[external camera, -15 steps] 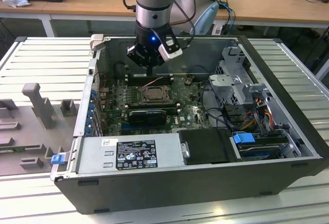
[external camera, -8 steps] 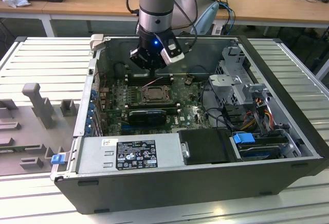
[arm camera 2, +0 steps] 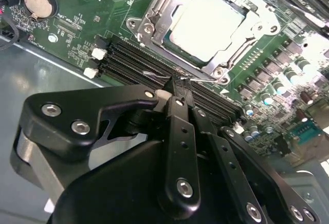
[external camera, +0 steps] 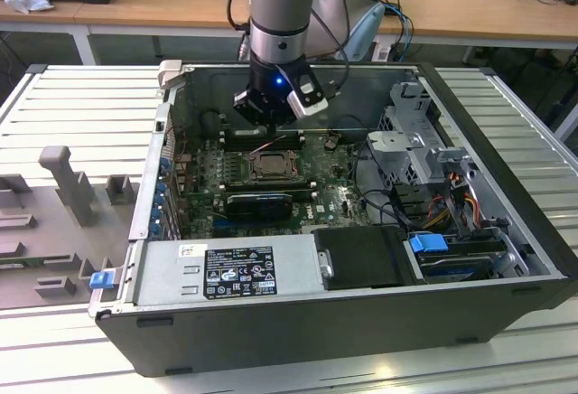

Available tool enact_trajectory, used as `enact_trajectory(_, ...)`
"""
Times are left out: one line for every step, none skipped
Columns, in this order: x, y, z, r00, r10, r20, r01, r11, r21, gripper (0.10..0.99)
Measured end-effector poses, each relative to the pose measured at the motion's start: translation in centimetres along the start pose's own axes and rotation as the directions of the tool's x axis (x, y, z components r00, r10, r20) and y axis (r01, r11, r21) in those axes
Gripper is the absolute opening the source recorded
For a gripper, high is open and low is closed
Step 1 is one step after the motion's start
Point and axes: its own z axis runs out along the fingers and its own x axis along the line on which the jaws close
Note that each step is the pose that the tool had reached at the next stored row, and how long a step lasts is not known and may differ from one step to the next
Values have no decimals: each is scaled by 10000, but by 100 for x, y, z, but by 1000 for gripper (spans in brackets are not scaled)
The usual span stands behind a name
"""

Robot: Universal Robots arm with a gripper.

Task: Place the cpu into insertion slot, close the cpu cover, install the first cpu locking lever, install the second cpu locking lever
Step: 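Install the first cpu locking lever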

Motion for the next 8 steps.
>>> enact_trajectory(-7, 3, 8, 10000, -1, -1, 1, 10000, 0, 106)
enact_trajectory(-19, 6, 19, 10000, -3, 0, 3, 10000, 0, 106)
enact_trajectory(-31, 9, 26, 10000, -3, -1, 3, 10000, -1, 106)
enact_trajectory(-43, 11, 33, 10000, -4, 0, 4, 10000, -2, 106)
enact_trajectory(-57, 14, 39, 10000, -4, 0, 4, 10000, -3, 106)
enact_trajectory(-70, 16, 46, 10000, -7, 0, 7, 10000, -4, 106)
enact_trajectory(-78, 17, 51, 10000, -9, -1, 9, 10000, -6, 106)
enact_trajectory(-86, 18, 57, 10000, -16, -1, 16, 10000, -10, 106)
